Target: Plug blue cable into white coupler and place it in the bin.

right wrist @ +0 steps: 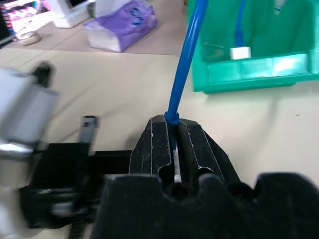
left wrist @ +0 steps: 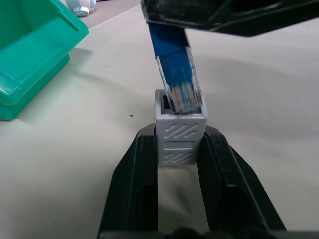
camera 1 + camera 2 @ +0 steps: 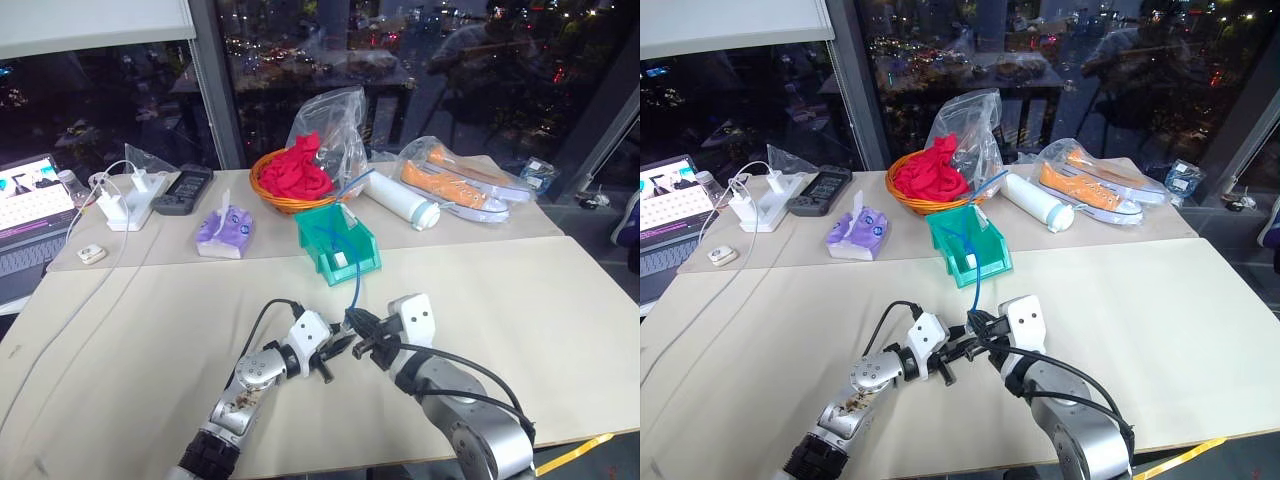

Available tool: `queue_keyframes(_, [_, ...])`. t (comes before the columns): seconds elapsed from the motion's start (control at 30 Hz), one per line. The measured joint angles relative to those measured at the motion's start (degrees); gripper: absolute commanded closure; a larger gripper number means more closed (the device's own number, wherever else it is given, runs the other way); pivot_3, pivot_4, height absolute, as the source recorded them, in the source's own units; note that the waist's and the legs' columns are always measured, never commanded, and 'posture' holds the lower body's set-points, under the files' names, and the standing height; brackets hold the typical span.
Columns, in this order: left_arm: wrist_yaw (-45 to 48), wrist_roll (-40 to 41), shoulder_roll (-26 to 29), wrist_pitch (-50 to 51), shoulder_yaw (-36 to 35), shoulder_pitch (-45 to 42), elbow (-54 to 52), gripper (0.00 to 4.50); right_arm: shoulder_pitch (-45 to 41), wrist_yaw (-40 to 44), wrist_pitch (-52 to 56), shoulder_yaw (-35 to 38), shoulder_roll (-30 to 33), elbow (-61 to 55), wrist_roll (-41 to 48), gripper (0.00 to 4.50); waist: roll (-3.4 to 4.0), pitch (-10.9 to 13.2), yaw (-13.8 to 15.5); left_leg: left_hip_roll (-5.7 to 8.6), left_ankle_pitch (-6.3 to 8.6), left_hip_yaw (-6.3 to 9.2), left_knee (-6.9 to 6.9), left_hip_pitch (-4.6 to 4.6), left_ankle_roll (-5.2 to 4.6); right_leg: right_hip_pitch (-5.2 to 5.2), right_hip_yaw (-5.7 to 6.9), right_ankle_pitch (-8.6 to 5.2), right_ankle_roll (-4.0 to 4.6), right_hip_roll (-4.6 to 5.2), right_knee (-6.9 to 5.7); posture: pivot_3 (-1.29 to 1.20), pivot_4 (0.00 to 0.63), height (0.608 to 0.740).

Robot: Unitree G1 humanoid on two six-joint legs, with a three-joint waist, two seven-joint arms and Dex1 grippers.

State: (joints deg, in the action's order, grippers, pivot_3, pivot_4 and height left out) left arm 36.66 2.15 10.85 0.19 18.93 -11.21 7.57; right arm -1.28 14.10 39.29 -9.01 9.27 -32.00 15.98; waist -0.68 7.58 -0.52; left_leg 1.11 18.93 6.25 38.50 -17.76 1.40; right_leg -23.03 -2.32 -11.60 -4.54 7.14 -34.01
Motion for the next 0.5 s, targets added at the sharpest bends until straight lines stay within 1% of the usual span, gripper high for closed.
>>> queue_keyframes(0.27, [0.08, -0.05, 0.06, 0.05, 0.00, 0.12, -0.01, 3.86, 0.68, 1.07, -0.32, 0.71, -0.02, 0.88, 1.27, 4.50, 0.16, -0.17, -0.06, 0.00, 0.00, -0.01, -0.19, 0.10, 0.01, 0.03, -0.02, -0.08, -0.04, 0.01, 0.03, 0.00, 0.150, 0.732])
queue_keyframes(0.5, [0.36, -0.07, 0.09, 0.04, 0.06, 0.13, -0.12, 3.86, 3.00, 0.45, 0.22, 2.97, -1.24, -0.54, 4.72, 4.50, 0.18, -0.18, 0.02, 0.00, 0.00, -0.01, -0.26, 0.12, 0.01, 0.00, -0.01, -0.15, -0.06, 0.02, 0.04, 0.00, 0.150, 0.732])
